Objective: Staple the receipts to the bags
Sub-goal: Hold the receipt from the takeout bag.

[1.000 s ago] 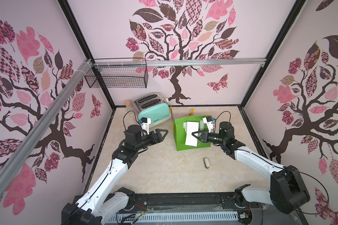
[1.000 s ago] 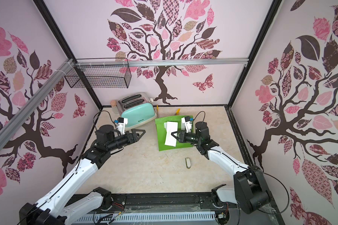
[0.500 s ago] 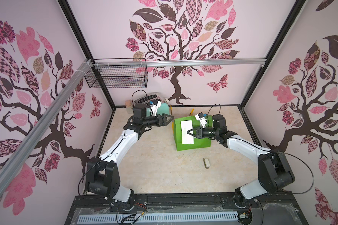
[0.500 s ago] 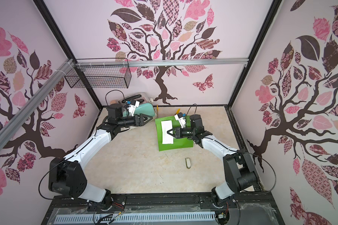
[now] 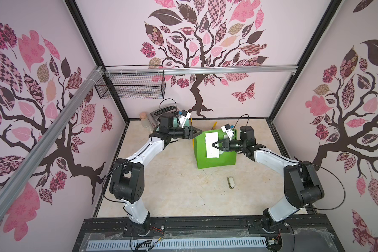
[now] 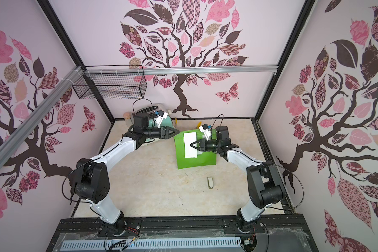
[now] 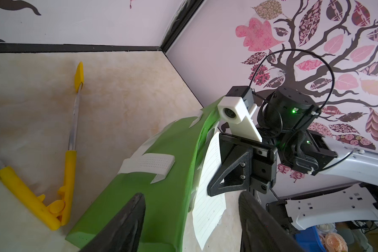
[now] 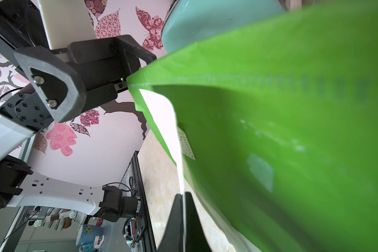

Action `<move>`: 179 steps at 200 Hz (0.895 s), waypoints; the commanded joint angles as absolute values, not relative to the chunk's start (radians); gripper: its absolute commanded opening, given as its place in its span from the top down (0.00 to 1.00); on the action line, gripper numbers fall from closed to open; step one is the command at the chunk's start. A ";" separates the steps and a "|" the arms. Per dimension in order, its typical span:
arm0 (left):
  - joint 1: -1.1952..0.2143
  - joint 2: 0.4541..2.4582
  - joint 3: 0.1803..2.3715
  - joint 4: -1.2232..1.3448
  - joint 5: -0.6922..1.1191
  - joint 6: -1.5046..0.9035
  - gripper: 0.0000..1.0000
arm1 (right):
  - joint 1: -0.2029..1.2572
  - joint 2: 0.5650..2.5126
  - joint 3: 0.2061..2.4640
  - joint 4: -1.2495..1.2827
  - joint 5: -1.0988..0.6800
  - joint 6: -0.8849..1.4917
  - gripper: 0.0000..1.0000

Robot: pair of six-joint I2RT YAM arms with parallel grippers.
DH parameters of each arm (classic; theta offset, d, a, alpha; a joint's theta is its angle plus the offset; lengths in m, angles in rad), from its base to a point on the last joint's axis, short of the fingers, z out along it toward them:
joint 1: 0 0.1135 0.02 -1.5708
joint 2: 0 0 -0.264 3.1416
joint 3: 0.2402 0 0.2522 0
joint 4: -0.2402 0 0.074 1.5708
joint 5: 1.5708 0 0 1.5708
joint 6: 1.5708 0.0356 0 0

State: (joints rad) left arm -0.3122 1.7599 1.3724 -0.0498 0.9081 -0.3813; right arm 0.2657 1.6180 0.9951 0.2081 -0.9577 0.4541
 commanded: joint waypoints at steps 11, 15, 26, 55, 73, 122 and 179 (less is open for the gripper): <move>-0.341 1.802 1.443 -0.075 0.932 -0.322 0.31 | 0.249 1.646 1.039 0.233 -1.001 0.471 1.00; -0.343 1.806 1.448 -0.083 0.931 -0.316 0.32 | 0.248 1.647 1.040 0.233 -1.004 0.470 1.00; -0.348 1.818 1.459 -0.089 0.931 -0.310 0.33 | 0.249 1.649 1.047 0.223 -1.009 0.462 1.00; -0.354 1.841 1.481 -0.095 0.942 -0.307 0.34 | 0.245 1.656 1.066 0.192 -1.009 0.442 1.00; -0.363 1.853 1.502 -0.109 0.946 -0.299 0.36 | 0.244 1.668 1.081 0.178 -1.013 0.435 1.00; -0.371 1.883 1.559 -0.194 0.927 -0.238 0.44 | 0.243 1.677 1.119 0.066 -0.997 0.359 1.00; -0.390 1.912 1.597 -0.262 0.916 -0.189 0.48 | 0.242 1.668 1.108 0.038 -0.980 0.334 1.00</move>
